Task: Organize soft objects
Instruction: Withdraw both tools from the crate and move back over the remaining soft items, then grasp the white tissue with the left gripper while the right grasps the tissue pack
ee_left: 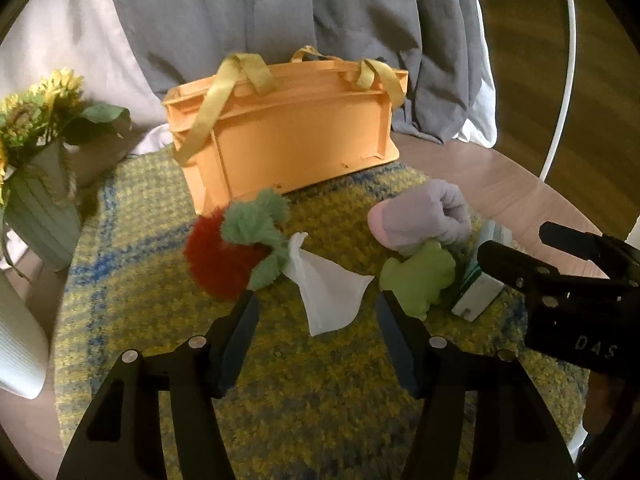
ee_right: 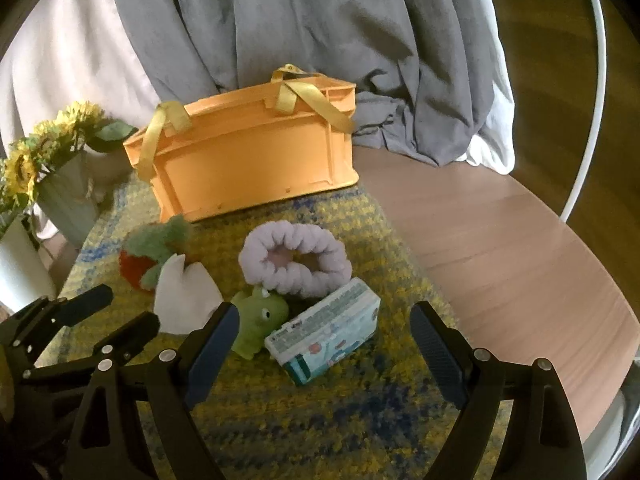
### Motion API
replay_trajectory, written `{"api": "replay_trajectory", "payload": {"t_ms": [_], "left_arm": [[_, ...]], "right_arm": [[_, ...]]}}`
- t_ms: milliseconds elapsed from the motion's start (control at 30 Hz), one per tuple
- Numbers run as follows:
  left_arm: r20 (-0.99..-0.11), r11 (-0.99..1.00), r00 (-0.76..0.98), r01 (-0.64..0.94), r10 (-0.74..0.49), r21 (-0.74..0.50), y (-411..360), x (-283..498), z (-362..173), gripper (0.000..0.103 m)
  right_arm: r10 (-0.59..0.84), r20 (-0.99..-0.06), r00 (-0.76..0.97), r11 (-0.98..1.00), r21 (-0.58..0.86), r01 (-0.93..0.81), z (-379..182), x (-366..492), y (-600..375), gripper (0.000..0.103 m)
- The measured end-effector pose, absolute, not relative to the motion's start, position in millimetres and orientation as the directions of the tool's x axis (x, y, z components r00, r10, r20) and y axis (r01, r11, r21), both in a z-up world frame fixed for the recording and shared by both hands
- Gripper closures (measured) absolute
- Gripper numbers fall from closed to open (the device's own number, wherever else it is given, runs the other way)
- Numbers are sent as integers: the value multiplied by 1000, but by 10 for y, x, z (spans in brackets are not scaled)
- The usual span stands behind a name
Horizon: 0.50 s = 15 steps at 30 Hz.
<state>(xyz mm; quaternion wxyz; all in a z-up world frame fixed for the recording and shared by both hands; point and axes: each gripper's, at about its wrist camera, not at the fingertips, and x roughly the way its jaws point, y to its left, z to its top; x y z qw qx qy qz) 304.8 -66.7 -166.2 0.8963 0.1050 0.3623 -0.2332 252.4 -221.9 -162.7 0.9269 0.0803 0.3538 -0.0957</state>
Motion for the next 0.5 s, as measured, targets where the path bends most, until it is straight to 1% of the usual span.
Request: {"api": "replay_trajectory", "payload": {"t_ms": [200, 367, 500], "left_arm": [[-710, 866, 616, 500, -341, 17, -699, 3138, -1796, 47], [-725, 864, 596, 504, -345, 4, -721, 3217, -1906, 48], [-735, 859, 580, 513, -352, -7, -744, 3276, -1979, 52]], "right_arm": [[-106, -684, 722, 964, 107, 243, -1777, 2588, -2252, 15], [-117, -682, 722, 959, 113, 261, -1852, 2615, -2261, 15], [-113, -675, 729, 960, 115, 256, -1873, 2632, -2241, 15]]}}
